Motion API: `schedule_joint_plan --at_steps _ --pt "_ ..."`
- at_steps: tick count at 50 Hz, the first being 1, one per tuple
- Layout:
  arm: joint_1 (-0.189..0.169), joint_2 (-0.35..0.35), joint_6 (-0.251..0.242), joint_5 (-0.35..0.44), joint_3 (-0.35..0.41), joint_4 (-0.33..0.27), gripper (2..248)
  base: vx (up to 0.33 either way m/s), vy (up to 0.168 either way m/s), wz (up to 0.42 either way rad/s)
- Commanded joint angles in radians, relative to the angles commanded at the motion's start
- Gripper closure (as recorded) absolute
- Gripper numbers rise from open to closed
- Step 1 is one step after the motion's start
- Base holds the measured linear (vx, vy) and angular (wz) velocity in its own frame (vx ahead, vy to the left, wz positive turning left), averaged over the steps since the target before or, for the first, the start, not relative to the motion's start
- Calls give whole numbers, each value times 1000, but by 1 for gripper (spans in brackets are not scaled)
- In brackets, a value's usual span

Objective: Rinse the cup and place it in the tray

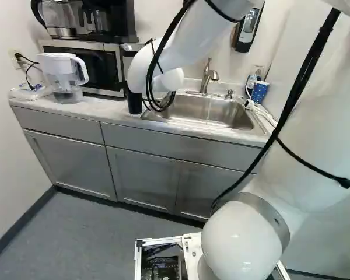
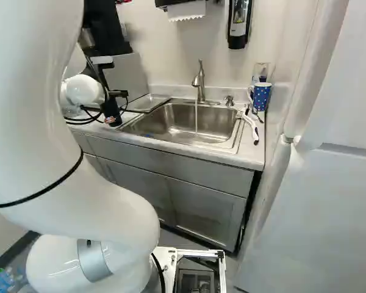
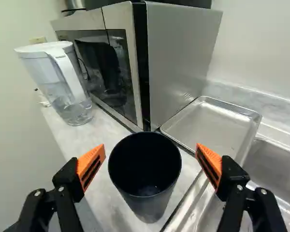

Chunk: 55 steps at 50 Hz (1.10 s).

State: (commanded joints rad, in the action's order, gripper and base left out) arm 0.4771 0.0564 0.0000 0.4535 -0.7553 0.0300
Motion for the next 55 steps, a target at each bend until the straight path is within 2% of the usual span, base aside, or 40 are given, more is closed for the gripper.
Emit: schedule_joint_plan --at_steps 20,33,55 --pt "12 26 0 67 69 0 3 0 0 0" --pt "6 53 0 132 124 0 3 0 0 0" --pt "3 22 0 227 144 0 3 0 0 0"
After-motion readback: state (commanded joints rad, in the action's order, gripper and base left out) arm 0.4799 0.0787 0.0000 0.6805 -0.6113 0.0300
